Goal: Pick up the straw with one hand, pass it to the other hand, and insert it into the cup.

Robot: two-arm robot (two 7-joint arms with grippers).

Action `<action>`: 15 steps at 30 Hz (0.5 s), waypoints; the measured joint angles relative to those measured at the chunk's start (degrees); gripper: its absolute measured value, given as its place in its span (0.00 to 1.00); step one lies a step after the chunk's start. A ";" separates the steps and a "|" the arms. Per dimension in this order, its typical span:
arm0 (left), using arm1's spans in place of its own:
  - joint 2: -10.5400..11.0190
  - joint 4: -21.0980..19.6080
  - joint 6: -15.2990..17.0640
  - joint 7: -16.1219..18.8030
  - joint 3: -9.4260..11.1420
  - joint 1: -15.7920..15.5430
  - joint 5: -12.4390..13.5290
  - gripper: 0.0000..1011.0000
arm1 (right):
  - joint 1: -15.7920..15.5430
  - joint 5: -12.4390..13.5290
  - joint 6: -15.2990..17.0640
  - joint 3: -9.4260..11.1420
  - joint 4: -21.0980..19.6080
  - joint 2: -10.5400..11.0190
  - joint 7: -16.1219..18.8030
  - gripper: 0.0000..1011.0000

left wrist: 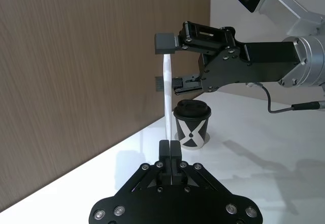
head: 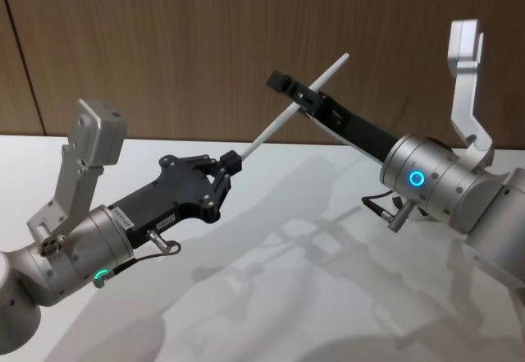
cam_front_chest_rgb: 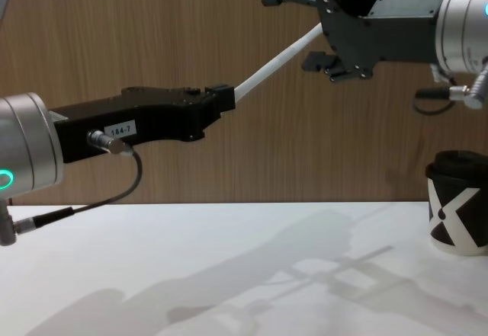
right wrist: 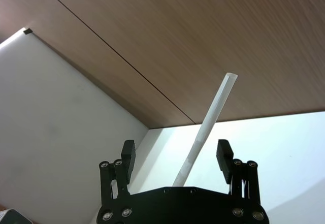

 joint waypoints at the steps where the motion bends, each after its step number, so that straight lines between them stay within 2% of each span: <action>1: 0.00 0.00 0.00 0.00 0.00 0.00 0.00 0.01 | 0.06 0.00 -0.04 -0.03 0.08 0.00 -0.02 0.99; 5: 0.00 0.00 0.00 0.00 0.00 0.00 0.00 0.01 | 0.28 0.00 -0.30 -0.15 0.45 0.02 -0.13 0.99; 9: 0.00 0.00 0.00 0.00 0.00 0.00 0.00 0.01 | 0.44 0.00 -0.47 -0.23 0.74 0.03 -0.21 0.94; 15: 0.00 0.00 0.00 0.00 0.00 0.00 0.00 0.01 | 0.63 0.00 -0.69 -0.32 1.08 0.06 -0.26 0.78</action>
